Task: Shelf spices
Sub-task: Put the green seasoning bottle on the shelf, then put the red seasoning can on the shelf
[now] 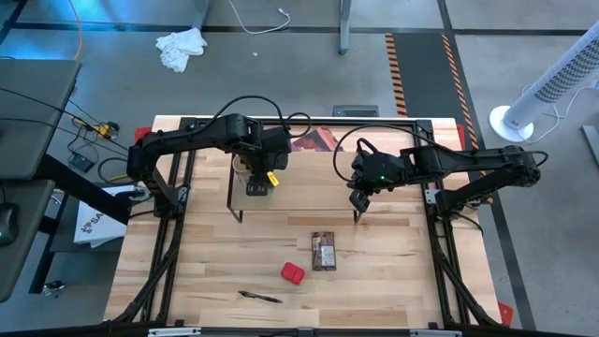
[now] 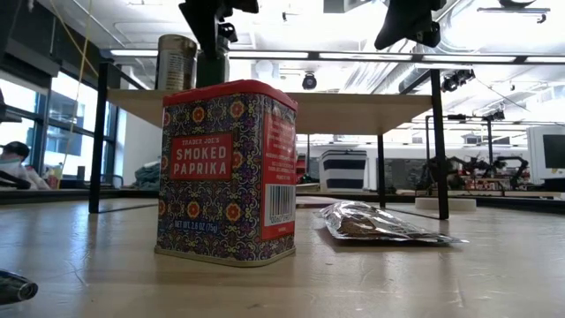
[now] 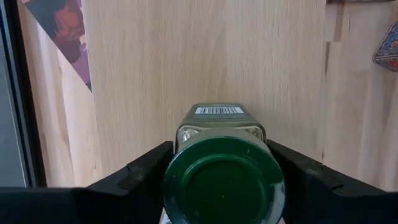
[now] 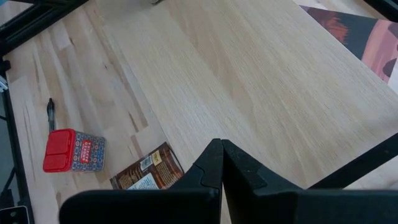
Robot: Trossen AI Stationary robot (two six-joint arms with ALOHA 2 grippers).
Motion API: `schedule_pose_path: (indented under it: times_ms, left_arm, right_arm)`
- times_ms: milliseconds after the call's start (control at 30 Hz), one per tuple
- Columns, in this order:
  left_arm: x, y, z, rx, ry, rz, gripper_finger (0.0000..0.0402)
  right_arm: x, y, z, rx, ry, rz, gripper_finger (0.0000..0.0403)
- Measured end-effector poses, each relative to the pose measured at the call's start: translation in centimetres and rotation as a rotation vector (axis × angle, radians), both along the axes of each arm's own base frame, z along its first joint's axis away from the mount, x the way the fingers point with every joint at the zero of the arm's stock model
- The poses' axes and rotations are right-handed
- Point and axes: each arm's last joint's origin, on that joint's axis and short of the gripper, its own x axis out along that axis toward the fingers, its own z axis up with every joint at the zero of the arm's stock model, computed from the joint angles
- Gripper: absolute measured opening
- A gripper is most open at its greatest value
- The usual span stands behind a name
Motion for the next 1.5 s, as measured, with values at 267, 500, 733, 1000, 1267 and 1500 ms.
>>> schedule_pose_path:
  times_ms: [267, 500, 733, 1000, 1267, 1500]
  left_arm:
    - [-0.2, 0.0, 0.5, 0.000, 0.000, -0.001, 0.0315]
    - [-0.4, 0.0, 2.9, 0.048, -0.086, 0.003, 0.0363]
    - [-0.8, 0.0, 5.9, 0.083, -0.187, 0.001, 0.0372]
    - [-3.0, -4.2, 10.6, -0.134, -0.399, -0.080, 0.0372]
    - [-5.5, -11.6, 10.8, -0.026, -0.471, 0.012, 0.0372]
    - [-5.0, -18.0, 5.4, -0.049, -0.385, 0.068, 0.0372]
  right_arm:
    - [0.0, 0.0, 0.0, 0.000, 0.000, 0.000, 0.0000]
    - [0.0, 0.0, 0.0, 0.000, 0.000, 0.000, 0.0000]
    - [0.0, 0.0, 0.0, 0.000, 0.000, 0.000, 0.0000]
    - [-0.4, 0.7, -0.2, 0.066, 0.060, 0.234, 0.0000]
    - [-1.1, 2.2, -0.5, 0.091, 0.111, 0.448, 0.0000]
    - [-0.5, 2.7, -0.1, 0.047, 0.032, 0.475, 0.0000]
